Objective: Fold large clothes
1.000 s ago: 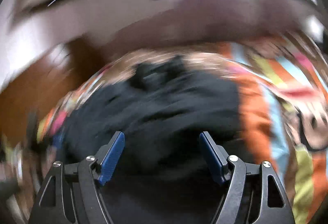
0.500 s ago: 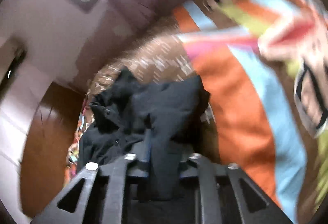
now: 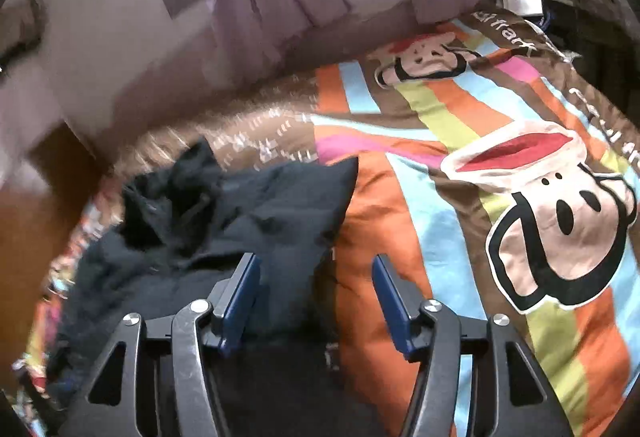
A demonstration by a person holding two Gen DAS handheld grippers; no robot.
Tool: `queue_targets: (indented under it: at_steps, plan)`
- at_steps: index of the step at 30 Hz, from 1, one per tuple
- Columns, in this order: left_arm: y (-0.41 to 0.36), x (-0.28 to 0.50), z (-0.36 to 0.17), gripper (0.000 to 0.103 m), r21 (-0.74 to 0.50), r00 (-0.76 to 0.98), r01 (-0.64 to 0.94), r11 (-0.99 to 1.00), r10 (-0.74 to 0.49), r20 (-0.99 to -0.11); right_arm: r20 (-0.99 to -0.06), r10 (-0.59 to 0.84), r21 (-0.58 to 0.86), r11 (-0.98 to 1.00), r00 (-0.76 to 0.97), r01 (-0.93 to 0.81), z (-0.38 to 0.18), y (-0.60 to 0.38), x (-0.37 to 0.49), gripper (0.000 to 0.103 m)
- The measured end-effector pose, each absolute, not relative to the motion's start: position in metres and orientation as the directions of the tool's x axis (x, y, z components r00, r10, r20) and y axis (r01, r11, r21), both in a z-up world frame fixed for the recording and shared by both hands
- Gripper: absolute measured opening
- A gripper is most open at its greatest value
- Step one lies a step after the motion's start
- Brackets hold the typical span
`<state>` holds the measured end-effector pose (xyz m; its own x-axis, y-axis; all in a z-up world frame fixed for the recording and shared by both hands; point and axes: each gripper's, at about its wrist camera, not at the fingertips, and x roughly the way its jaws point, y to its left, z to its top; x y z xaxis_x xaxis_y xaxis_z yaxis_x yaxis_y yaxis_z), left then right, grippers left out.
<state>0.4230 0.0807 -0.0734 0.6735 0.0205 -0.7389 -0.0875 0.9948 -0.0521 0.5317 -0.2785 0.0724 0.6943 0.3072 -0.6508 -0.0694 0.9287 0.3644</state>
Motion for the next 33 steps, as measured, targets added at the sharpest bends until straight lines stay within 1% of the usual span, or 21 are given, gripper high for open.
queue_targets:
  at_steps: [1,4,6,9,10,11,12,14,15,17,19,22,23,24,26,28,29,31,33]
  plan:
    - [0.082,0.422,-0.073,0.102,-0.052,0.675,-0.087,0.995,0.02,-0.738,-0.636,0.344,0.393,0.915,0.691,-0.094,0.074,-0.283,0.523,0.056]
    - [0.082,0.422,-0.073,0.102,-0.053,0.676,-0.085,0.995,0.019,-0.737,-0.616,0.483,0.497,0.851,0.623,-0.168,0.068,-0.282,0.506,0.065]
    - [0.081,0.422,-0.073,0.102,-0.055,0.676,-0.084,0.995,0.017,-0.737,-0.628,0.541,0.528,0.824,0.559,-0.205,0.056,-0.272,0.496,0.066]
    - [0.081,0.421,-0.073,0.102,-0.052,0.677,-0.086,0.995,0.02,-0.736,-0.677,0.523,0.483,0.846,0.518,-0.224,0.037,-0.263,0.489,0.066]
    - [0.082,0.421,-0.073,0.102,-0.054,0.677,-0.084,0.995,0.017,-0.736,-0.679,0.52,0.478,0.849,0.518,-0.225,0.032,-0.264,0.488,0.06]
    - [0.082,0.421,-0.073,0.102,-0.057,0.678,-0.082,0.995,0.014,-0.734,-0.689,0.499,0.463,0.861,0.525,-0.211,0.029,-0.265,0.486,0.038]
    - [0.082,0.421,-0.073,0.102,-0.058,0.679,-0.08,0.995,0.012,-0.734,-0.701,0.484,0.458,0.868,0.524,-0.19,0.026,-0.268,0.485,0.028]
    - [0.081,0.422,-0.072,0.102,-0.056,0.679,-0.076,0.995,0.011,-0.734,-0.715,0.468,0.449,0.877,0.519,-0.171,0.023,-0.269,0.483,0.022]
    - [0.081,0.422,-0.072,0.102,-0.053,0.679,-0.076,0.996,0.013,-0.734,-0.739,0.43,0.397,0.9,0.519,-0.179,0.021,-0.263,0.482,0.021]
    - [0.08,0.423,-0.072,0.102,-0.049,0.678,-0.077,0.996,0.016,-0.735,-0.76,0.388,0.349,0.921,0.522,-0.176,0.018,-0.257,0.484,0.02]
    - [0.08,0.424,-0.072,0.102,-0.045,0.677,-0.077,0.996,0.019,-0.736,-0.76,0.359,0.341,0.93,0.542,-0.138,0.019,-0.257,0.482,0.022]
    - [0.08,0.424,-0.073,0.102,-0.05,0.68,-0.076,0.996,0.015,-0.733,-0.756,0.267,0.262,0.96,0.597,-0.097,0.034,-0.246,0.467,0.03]
    - [0.081,0.423,-0.072,0.102,-0.062,0.689,-0.074,0.995,0.006,-0.724,-0.756,0.249,0.238,0.966,0.605,-0.101,0.04,-0.238,0.461,0.04]
    - [0.082,0.421,-0.072,0.102,-0.074,0.697,-0.073,0.995,-0.002,-0.717,-0.751,0.255,0.232,0.966,0.609,-0.118,0.044,-0.234,0.459,0.055]
    - [0.086,0.418,-0.071,0.102,-0.108,0.716,-0.069,0.992,-0.026,-0.698,-0.724,0.263,0.224,0.964,0.638,-0.143,0.055,-0.225,0.452,0.066]
    - [0.091,0.414,-0.068,0.102,-0.157,0.737,-0.062,0.986,-0.06,-0.673,-0.702,0.224,0.159,0.975,0.676,-0.158,0.066,-0.209,0.446,0.067]
    - [0.095,0.413,-0.066,0.102,-0.183,0.748,-0.06,0.981,-0.078,-0.66,-0.686,0.224,0.141,0.974,0.693,-0.175,0.069,-0.201,0.445,0.069]
    - [0.1,0.409,-0.061,0.102,-0.224,0.763,-0.059,0.973,-0.1,-0.638,-0.654,0.258,0.131,0.964,0.711,-0.23,0.073,-0.182,0.447,0.069]
    - [0.105,0.408,-0.054,0.102,-0.257,0.762,-0.069,0.964,-0.115,-0.637,-0.641,0.23,0.075,0.968,0.732,-0.238,0.076,-0.162,0.448,0.069]
